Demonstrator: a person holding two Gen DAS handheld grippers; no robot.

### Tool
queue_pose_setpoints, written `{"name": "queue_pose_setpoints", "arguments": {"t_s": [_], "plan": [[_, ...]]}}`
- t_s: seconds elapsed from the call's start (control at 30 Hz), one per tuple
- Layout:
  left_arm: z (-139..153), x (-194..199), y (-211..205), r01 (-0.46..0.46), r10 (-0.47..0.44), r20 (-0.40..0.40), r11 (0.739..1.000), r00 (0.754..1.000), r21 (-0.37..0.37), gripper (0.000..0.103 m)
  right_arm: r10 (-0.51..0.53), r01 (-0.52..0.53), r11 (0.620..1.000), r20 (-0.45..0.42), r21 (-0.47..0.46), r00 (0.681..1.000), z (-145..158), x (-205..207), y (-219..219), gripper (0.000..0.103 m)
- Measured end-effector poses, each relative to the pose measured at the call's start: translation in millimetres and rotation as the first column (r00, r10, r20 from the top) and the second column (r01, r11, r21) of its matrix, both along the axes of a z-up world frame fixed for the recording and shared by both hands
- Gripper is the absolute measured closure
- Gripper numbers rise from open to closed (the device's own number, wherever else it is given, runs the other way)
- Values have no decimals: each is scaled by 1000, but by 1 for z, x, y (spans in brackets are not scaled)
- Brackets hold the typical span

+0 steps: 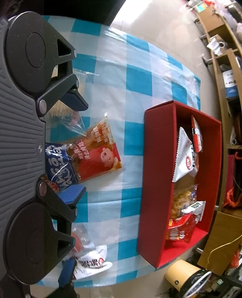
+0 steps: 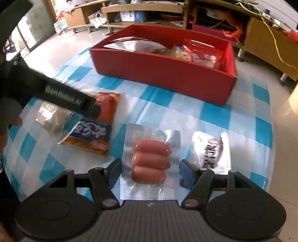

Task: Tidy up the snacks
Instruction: 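Grasp the red-and-blue snack bag with left gripper while right grasps the sausage pack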

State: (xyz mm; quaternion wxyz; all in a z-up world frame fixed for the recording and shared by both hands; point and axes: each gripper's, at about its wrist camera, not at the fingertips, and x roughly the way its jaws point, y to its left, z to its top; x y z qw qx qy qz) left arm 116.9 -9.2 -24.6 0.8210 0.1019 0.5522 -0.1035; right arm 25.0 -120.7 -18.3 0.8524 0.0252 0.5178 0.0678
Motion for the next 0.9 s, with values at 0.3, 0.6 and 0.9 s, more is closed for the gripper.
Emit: {"name": "queue_pose_setpoints", "arguments": {"t_s": [0.3, 0.6, 0.9], "plan": [[0, -2, -14, 24, -24, -3, 1000, 1000, 2, 9, -24, 24, 999, -1, 24, 1000, 2, -2, -12, 39], [21, 6, 13, -22, 17, -29, 983, 999, -183, 11, -37, 36, 997, 19, 61, 999, 12, -2, -21, 39], [-13, -2, -14, -29, 16, -115, 994, 993, -108, 27, -56, 55, 996, 11, 70, 998, 13, -5, -28, 38]]}}
